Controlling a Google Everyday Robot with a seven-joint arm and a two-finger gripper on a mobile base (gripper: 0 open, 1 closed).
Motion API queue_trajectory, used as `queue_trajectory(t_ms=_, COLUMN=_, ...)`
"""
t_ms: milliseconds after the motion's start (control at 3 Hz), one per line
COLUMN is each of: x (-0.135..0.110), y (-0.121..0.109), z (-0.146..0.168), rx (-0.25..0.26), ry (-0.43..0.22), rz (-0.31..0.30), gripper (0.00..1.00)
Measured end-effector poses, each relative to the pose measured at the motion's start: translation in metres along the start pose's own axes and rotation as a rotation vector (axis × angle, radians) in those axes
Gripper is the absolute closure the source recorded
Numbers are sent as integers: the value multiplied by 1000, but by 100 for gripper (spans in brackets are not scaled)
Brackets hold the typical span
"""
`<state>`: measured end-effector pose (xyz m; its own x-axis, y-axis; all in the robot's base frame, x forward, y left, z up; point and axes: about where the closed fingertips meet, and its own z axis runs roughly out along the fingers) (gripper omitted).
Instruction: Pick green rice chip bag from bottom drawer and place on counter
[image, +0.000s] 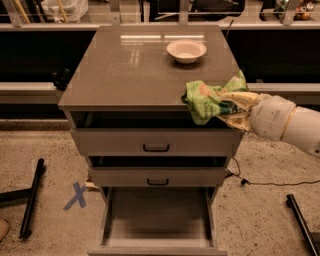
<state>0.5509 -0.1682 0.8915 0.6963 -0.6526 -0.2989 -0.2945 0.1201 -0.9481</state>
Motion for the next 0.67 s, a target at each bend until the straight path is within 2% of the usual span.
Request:
queue_trajectory(t_ms=333, x=-4, y=-42, z=35, rx=27, ry=-57, rz=-11, gripper=100)
queue_trajectory(t_ms=667, x=-7, y=-62, z=60, rx=34, ry=-89, rz=-11, gripper=100)
